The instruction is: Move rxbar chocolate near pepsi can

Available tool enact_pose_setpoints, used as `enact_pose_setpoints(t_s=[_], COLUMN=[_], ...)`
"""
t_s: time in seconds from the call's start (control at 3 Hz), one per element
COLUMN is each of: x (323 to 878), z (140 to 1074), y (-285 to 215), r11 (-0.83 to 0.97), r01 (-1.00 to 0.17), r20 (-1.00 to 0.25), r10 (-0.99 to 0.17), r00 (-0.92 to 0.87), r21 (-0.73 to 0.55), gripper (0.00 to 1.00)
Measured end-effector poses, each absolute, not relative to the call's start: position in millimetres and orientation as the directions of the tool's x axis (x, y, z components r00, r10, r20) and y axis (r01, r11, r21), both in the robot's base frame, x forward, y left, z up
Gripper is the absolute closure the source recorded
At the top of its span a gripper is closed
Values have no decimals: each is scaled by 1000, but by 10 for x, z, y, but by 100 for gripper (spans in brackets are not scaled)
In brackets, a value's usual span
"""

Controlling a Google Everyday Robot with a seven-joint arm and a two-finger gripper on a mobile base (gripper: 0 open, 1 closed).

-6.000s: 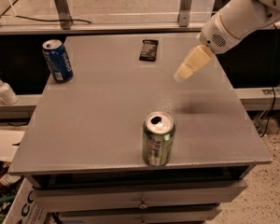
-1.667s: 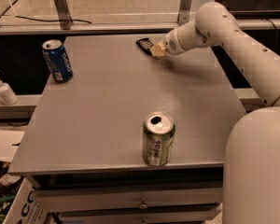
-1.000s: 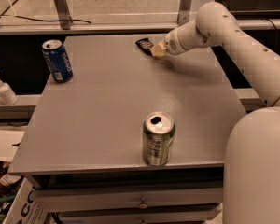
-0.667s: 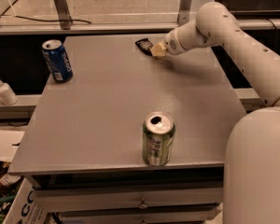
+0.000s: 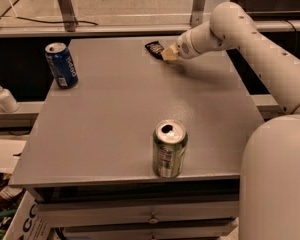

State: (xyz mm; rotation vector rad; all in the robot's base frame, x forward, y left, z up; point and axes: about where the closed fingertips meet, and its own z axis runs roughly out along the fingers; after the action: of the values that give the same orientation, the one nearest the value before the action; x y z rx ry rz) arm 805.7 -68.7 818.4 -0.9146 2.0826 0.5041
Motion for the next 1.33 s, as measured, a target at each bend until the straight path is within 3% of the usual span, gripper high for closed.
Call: enact_pose_setpoints(t_s=[1.33], x=[8057], z=[8192], y=[-677], r11=[660], r01=[-750], r20=[-792], r10=[-436], r00=[-428], r21=[43], gripper=[100])
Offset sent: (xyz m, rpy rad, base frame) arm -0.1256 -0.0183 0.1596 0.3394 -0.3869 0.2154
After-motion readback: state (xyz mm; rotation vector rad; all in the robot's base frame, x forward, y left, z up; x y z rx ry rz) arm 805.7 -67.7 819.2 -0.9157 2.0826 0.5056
